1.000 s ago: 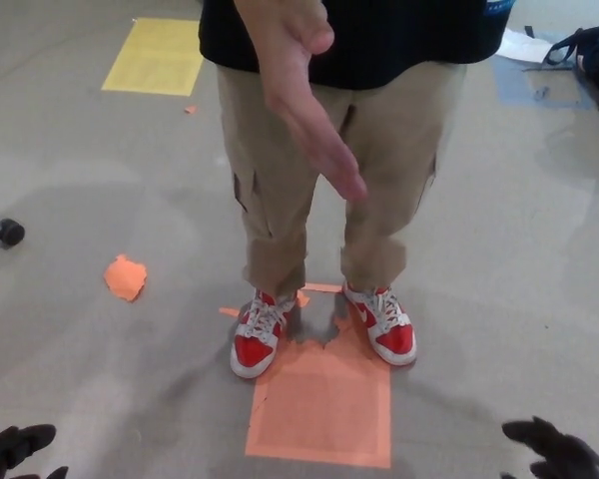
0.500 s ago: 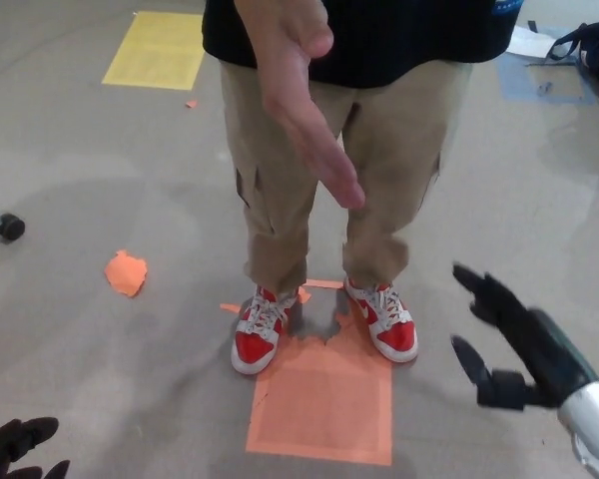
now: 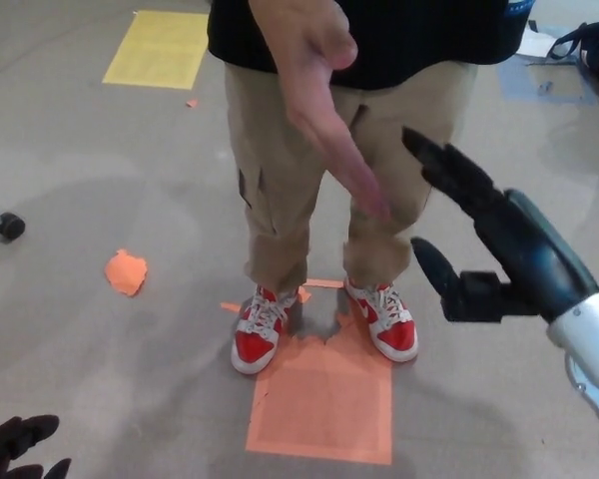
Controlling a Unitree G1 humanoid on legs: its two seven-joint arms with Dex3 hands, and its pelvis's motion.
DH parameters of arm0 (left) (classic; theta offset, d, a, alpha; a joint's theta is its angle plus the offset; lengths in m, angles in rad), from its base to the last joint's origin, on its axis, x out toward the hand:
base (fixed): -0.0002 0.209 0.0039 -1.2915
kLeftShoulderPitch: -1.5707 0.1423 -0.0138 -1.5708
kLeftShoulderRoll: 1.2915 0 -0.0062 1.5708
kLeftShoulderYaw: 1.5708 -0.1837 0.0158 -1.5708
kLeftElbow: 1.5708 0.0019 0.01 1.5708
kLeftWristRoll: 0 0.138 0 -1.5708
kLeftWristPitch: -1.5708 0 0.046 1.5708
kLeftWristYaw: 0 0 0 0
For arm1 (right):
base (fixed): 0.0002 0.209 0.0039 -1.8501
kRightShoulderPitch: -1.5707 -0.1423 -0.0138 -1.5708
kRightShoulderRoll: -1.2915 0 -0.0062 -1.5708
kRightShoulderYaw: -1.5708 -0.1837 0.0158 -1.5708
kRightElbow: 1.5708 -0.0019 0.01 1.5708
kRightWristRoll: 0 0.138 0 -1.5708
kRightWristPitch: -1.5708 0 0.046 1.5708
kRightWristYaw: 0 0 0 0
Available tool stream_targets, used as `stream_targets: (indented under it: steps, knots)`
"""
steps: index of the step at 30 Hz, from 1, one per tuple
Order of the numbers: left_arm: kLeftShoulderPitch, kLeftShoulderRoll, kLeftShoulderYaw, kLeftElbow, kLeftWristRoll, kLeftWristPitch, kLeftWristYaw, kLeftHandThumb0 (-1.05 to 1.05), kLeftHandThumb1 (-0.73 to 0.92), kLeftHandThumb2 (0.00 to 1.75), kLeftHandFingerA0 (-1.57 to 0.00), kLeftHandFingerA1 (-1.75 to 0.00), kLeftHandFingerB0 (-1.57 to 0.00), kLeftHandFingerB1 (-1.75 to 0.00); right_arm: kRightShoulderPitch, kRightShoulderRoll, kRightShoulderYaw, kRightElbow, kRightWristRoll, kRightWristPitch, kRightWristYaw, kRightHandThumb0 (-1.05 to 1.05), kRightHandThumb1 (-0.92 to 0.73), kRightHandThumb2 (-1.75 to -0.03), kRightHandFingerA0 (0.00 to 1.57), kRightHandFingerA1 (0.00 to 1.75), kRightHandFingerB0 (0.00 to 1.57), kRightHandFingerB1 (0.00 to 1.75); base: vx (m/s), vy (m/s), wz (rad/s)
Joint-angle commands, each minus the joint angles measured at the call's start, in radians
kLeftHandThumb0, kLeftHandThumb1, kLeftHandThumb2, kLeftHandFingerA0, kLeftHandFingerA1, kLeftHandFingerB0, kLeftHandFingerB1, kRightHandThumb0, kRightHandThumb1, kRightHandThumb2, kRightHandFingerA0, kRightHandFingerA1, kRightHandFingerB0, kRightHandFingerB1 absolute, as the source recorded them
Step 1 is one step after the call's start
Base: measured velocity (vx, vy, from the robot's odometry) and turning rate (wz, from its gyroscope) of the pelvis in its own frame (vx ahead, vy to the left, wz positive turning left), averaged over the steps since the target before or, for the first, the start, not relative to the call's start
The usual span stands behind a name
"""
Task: The robot extends its right arm to grab a person's hand and shakes it
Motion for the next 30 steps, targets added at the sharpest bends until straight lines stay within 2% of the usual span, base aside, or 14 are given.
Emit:
stream_targets:
  steps: [1, 8, 9, 10, 11, 12, 13, 14, 16, 18, 21, 22, 26, 30]
  knots:
    - [-0.011, 0.050, 0.014, -0.026, 0.009, -0.012, 0.015, -0.27, 0.63, 1.10, -0.08, -0.51, -0.06, -0.50, -0.404, 0.016, 0.115, -0.005, -0.071, 0.395, 0.231, -0.94, -0.79, -1.14, 0.00, 0.21, 0.00, 0.14, 0.00, 0.000, 0.00]
    - [-0.024, 0.062, 0.007, -0.018, 0.023, -0.014, 0.017, -0.27, 0.62, 1.09, -0.08, -0.51, -0.06, -0.50, -0.484, 0.020, 0.140, 0.030, -0.070, 0.444, 0.231, -0.93, -0.79, -1.13, 0.00, 0.22, 0.00, 0.16, 0.00, 0.000, 0.00]
    - [-0.024, 0.063, 0.007, -0.023, 0.024, -0.012, 0.016, -0.50, 0.77, 0.72, -0.19, -0.40, -0.18, -0.37, -0.494, 0.020, 0.143, 0.032, -0.070, 0.453, 0.231, -0.93, -0.79, -1.14, 0.00, 0.23, 0.00, 0.15, 0.00, 0.000, 0.00]
    - [-0.020, 0.065, 0.005, -0.028, 0.026, -0.013, 0.016, -0.50, 0.77, 0.72, -0.19, -0.40, -0.18, -0.37, -0.500, 0.020, 0.147, 0.031, -0.069, 0.462, 0.231, -0.93, -0.79, -1.14, 0.00, 0.23, 0.00, 0.15, 0.00, 0.000, 0.00]
    - [-0.017, 0.063, 0.010, -0.029, 0.020, -0.017, 0.014, -0.28, 0.62, 1.09, -0.08, -0.51, -0.06, -0.50, -0.510, 0.021, 0.154, 0.029, -0.071, 0.471, 0.233, -0.94, -0.78, -1.15, 0.00, 0.25, 0.00, 0.16, 0.00, 0.000, 0.00]
    - [-0.016, 0.062, 0.011, -0.029, 0.018, -0.019, 0.014, -0.28, 0.62, 1.09, -0.08, -0.51, -0.06, -0.50, -0.515, 0.021, 0.157, 0.027, -0.071, 0.476, 0.233, -0.94, -0.78, -1.15, 0.00, 0.25, 0.00, 0.16, 0.00, 0.000, 0.00]
    - [-0.014, 0.061, 0.014, -0.028, 0.013, -0.022, 0.009, -0.51, 0.76, 0.72, -0.19, -0.41, -0.18, -0.37, -0.518, 0.021, 0.160, 0.025, -0.070, 0.482, 0.234, -0.94, -0.78, -1.14, 0.00, 0.28, 0.00, 0.16, 0.00, 0.000, 0.00]
    - [-0.012, 0.061, 0.014, -0.029, 0.012, -0.018, 0.006, -0.48, 0.78, 0.63, -0.18, -0.36, -0.17, -0.32, -0.523, 0.020, 0.165, 0.024, -0.070, 0.490, 0.238, -0.93, -0.79, -1.14, 0.01, 0.30, 0.00, 0.16, 0.00, 0.000, 0.00]
    - [-0.010, 0.063, 0.012, -0.030, 0.015, -0.010, 0.006, -0.51, 0.77, 0.72, -0.17, -0.39, -0.17, -0.36, -0.534, 0.015, 0.177, 0.021, -0.075, 0.500, 0.246, -0.91, -0.78, -1.13, 0.01, 0.31, 0.00, 0.17, 0.00, 0.000, 0.00]
    - [-0.008, 0.064, 0.008, -0.029, 0.019, -0.013, 0.014, -0.47, 0.78, 0.63, -0.21, -0.37, -0.18, -0.32, -0.544, 0.012, 0.189, 0.021, -0.081, 0.511, 0.253, -0.91, -0.78, -1.13, 0.02, 0.32, 0.00, 0.17, 0.00, 0.000, 0.00]
    - [-0.007, 0.067, 0.003, -0.027, 0.024, -0.020, 0.017, -0.47, 0.79, 0.63, -0.20, -0.37, -0.17, -0.32, -0.560, 0.020, 0.205, 0.048, -0.082, 0.543, 0.262, -0.93, -0.78, -1.13, 0.00, 0.28, 0.00, 0.13, 0.00, 0.000, 0.00]
    - [-0.005, 0.067, 0.001, -0.028, 0.027, -0.022, 0.020, -0.27, 0.62, 1.09, -0.09, -0.51, -0.07, -0.50, -0.569, 0.018, 0.218, 0.072, -0.092, 0.543, 0.263, -0.87, -0.74, -1.12, 0.01, 0.32, 0.00, 0.18, 0.00, 0.000, 0.00]
    - [0.007, 0.067, 0.003, -0.040, 0.023, -0.034, 0.018, -0.27, 0.63, 1.10, -0.09, -0.51, -0.07, -0.50, -0.612, 0.016, 0.285, 0.208, -0.137, 0.558, 0.264, -0.93, -0.73, -1.13, 0.00, 0.40, 0.00, 0.14, 0.00, 0.000, 0.00]
    - [0.004, 0.064, 0.005, -0.051, 0.025, -0.024, 0.030, -0.26, 0.62, 1.09, -0.09, -0.51, -0.07, -0.50, -0.644, 0.018, 0.328, 0.296, -0.158, 0.585, 0.269, -1.05, -0.79, -1.14, 0.01, 0.32, 0.00, 0.05, 0.00, 0.000, 0.00]
